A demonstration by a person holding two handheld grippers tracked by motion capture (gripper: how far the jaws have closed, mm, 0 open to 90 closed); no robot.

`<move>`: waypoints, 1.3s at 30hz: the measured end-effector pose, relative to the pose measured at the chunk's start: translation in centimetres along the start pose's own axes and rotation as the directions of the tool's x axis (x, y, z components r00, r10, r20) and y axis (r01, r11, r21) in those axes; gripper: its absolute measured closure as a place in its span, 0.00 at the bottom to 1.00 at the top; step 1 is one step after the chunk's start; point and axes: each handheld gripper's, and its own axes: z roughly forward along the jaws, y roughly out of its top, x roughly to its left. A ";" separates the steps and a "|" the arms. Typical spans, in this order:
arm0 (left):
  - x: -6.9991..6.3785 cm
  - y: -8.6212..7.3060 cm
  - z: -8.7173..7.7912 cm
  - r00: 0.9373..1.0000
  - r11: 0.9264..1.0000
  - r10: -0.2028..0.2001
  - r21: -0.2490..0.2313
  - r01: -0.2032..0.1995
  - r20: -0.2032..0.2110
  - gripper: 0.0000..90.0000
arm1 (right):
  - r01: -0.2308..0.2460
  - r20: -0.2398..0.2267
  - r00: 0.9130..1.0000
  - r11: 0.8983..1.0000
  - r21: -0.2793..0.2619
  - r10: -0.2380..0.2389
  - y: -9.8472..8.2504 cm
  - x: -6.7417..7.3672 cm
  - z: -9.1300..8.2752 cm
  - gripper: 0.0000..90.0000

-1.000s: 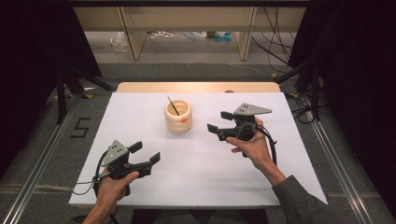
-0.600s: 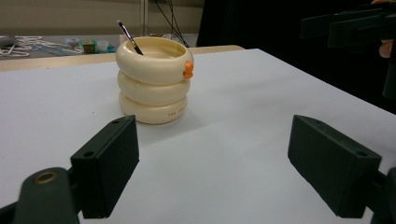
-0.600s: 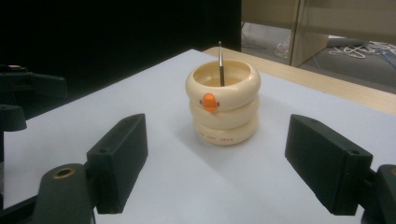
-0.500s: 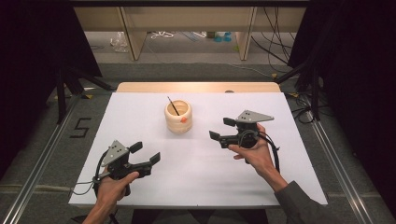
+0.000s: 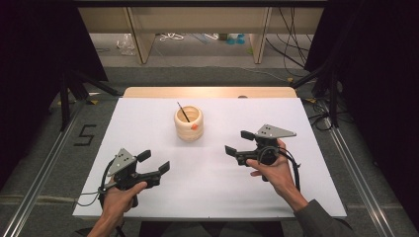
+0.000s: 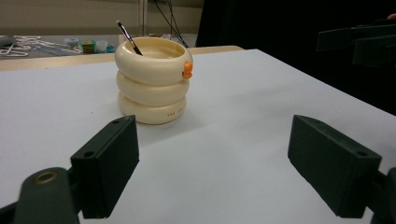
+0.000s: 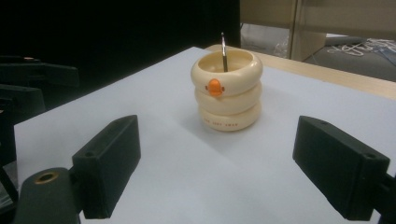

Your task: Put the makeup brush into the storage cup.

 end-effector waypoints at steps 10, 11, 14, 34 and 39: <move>0.0 0.0 -0.1 1.000 1.000 0.000 -0.001 0.000 -0.001 0.18 | -0.005 0.007 1.000 1.000 -0.007 0.005 -1.3 0.8 -1.4 0.18; 0.0 0.0 -0.1 1.000 1.000 0.000 -0.001 0.000 -0.001 0.18 | -0.005 0.007 1.000 1.000 -0.007 0.005 -1.3 0.8 -1.4 0.18; 0.0 0.0 0.0 1.000 1.000 0.000 -0.001 0.000 0.001 0.18 | -0.024 0.011 1.000 1.000 0.014 0.024 -1.8 1.1 -2.0 0.18; 0.0 0.0 -0.1 1.000 1.000 -0.001 -0.001 0.001 -0.001 0.18 | -0.021 0.052 0.998 1.000 -0.003 0.021 -3.4 1.3 -3.9 0.18; 0.0 0.0 0.0 1.000 1.000 -0.001 0.000 0.001 0.000 0.17 | -0.032 0.058 0.998 0.999 -0.011 0.033 -3.6 1.2 -4.4 0.18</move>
